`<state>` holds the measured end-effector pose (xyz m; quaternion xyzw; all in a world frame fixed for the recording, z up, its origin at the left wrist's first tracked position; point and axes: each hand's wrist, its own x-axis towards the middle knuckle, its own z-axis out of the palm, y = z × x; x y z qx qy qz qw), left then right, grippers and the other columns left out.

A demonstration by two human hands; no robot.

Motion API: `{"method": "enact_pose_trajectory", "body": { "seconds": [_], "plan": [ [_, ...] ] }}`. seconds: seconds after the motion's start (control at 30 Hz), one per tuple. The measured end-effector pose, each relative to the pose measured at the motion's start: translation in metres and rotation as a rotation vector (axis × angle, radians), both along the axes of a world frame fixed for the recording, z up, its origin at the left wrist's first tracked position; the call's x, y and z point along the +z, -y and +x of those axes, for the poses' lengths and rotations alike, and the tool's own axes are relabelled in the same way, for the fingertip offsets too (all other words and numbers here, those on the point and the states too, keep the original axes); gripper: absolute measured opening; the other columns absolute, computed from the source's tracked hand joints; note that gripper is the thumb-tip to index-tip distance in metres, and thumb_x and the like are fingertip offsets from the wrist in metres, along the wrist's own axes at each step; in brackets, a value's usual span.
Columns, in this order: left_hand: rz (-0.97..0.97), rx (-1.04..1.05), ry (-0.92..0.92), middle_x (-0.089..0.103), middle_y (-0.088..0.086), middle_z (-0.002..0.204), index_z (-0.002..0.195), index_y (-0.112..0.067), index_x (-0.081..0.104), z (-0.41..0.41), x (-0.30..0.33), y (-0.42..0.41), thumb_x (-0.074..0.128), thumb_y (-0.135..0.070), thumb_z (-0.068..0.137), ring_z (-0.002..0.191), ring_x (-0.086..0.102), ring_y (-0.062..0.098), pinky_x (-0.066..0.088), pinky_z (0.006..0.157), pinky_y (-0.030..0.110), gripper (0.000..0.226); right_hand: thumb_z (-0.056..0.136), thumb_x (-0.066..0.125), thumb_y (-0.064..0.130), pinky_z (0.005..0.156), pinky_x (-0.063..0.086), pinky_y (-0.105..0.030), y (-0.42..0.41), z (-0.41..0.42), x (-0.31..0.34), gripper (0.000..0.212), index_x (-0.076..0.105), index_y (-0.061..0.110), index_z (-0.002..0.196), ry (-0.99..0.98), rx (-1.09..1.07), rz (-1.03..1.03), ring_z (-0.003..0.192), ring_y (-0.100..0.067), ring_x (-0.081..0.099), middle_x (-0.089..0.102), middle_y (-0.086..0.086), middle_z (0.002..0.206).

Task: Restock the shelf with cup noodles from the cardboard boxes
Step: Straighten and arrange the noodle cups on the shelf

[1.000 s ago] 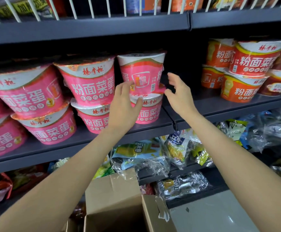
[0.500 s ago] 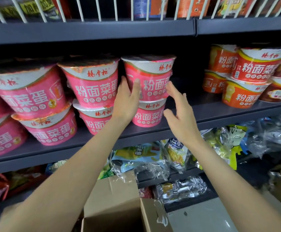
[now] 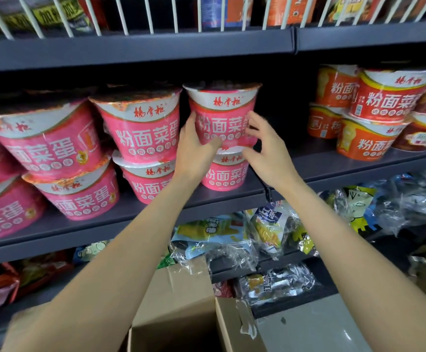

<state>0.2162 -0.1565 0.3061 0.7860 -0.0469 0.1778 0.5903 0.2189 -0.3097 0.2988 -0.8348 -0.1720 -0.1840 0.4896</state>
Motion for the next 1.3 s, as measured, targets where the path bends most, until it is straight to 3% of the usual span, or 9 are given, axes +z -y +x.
{"method": "enact_pose_trajectory", "body": {
  "seconds": [0.1, 0.17, 0.3, 0.57, 0.67, 0.77, 0.93, 1.07, 1.3],
  "plan": [
    [0.046, 0.015, -0.022, 0.043, -0.001, 0.143, 0.148, -0.025, 0.023, -0.001, -0.003, 0.002, 0.061, -0.052, 0.058, 0.131, 0.043, 0.016, 0.041, 0.106, 0.046, 0.102, 0.091, 0.053, 0.01, 0.108, 0.033, -0.031, -0.001, 0.012, 0.009, 0.067, 0.021, 0.016, 0.15, -0.064, -0.115, 0.149, 0.135, -0.016, 0.036, 0.033, -0.005, 0.151],
    [0.077, 0.016, -0.021, 0.044, 0.0, 0.142, 0.149, -0.026, 0.021, -0.003, 0.0, 0.005, 0.06, -0.048, 0.059, 0.128, 0.045, 0.018, 0.042, 0.104, 0.046, 0.1, 0.09, 0.052, 0.007, 0.108, 0.034, -0.033, -0.001, 0.023, 0.014, 0.072, 0.016, 0.018, 0.151, -0.164, -0.037, 0.215, 0.133, -0.015, 0.037, 0.033, -0.005, 0.151],
    [0.142, 0.012, -0.017, 0.052, -0.003, 0.135, 0.146, -0.033, 0.026, -0.008, 0.005, 0.005, 0.056, -0.045, 0.063, 0.12, 0.053, 0.018, 0.046, 0.1, 0.045, 0.089, 0.088, 0.053, 0.001, 0.103, 0.042, -0.035, 0.0, 0.033, 0.008, 0.078, 0.014, 0.023, 0.151, -0.22, 0.095, 0.2, 0.12, -0.01, 0.048, 0.048, 0.009, 0.126],
    [0.201, 0.031, 0.046, 0.039, -0.001, 0.147, 0.151, -0.026, 0.021, -0.017, -0.004, -0.003, 0.057, -0.022, 0.08, 0.133, 0.04, 0.017, 0.04, 0.106, 0.042, 0.08, 0.085, 0.055, 0.006, 0.107, 0.04, -0.041, 0.002, 0.024, 0.007, 0.08, 0.016, 0.026, 0.151, -0.208, 0.088, 0.188, 0.124, -0.01, 0.048, 0.048, 0.011, 0.129],
    [0.235, 0.027, 0.026, 0.042, -0.003, 0.145, 0.15, -0.028, 0.023, -0.018, -0.007, -0.004, 0.054, -0.034, 0.074, 0.132, 0.042, 0.015, 0.043, 0.104, 0.044, 0.082, 0.091, 0.052, 0.004, 0.103, 0.038, -0.028, 0.0, 0.016, 0.005, 0.074, 0.015, 0.023, 0.152, -0.184, 0.06, 0.154, 0.121, -0.004, 0.041, 0.044, 0.009, 0.133],
    [0.413, 0.073, 0.053, 0.04, 0.005, 0.147, 0.151, -0.019, 0.022, -0.022, -0.012, -0.008, 0.058, -0.027, 0.087, 0.133, 0.04, 0.02, 0.041, 0.105, 0.041, 0.073, 0.093, 0.058, 0.019, 0.093, 0.032, -0.021, -0.006, 0.006, -0.004, 0.072, 0.016, 0.018, 0.152, -0.194, -0.028, 0.157, 0.127, -0.01, 0.04, 0.04, 0.001, 0.146],
    [0.794, 0.112, 0.05, 0.037, 0.012, 0.148, 0.149, -0.007, 0.022, -0.026, -0.025, -0.011, 0.054, -0.013, 0.089, 0.125, 0.048, 0.029, 0.043, 0.092, 0.032, 0.069, 0.092, 0.06, 0.033, 0.09, 0.038, -0.019, -0.014, 0.004, -0.02, 0.061, 0.033, 0.018, 0.144, -0.145, -0.027, 0.121, 0.12, -0.01, 0.049, 0.051, 0.001, 0.138],
    [0.909, 0.105, 0.035, 0.017, 0.013, 0.158, 0.15, -0.004, 0.018, -0.026, -0.027, -0.01, 0.052, -0.015, 0.091, 0.138, 0.034, 0.028, 0.033, 0.107, 0.032, 0.069, 0.093, 0.058, 0.032, 0.089, 0.038, -0.019, -0.016, 0.013, -0.022, 0.059, 0.032, 0.017, 0.144, -0.125, -0.039, 0.078, 0.123, -0.013, 0.049, 0.051, 0.0, 0.138],
    [0.958, 0.12, 0.004, 0.01, 0.013, 0.159, 0.151, -0.004, 0.011, -0.023, -0.027, -0.008, 0.051, -0.015, 0.091, 0.141, 0.026, 0.028, 0.031, 0.11, 0.033, 0.073, 0.093, 0.057, 0.034, 0.091, 0.042, -0.025, -0.02, 0.031, -0.031, 0.056, 0.035, 0.017, 0.141, -0.123, -0.051, 0.076, 0.122, -0.015, 0.051, 0.052, -0.001, 0.136]
  ]
}}
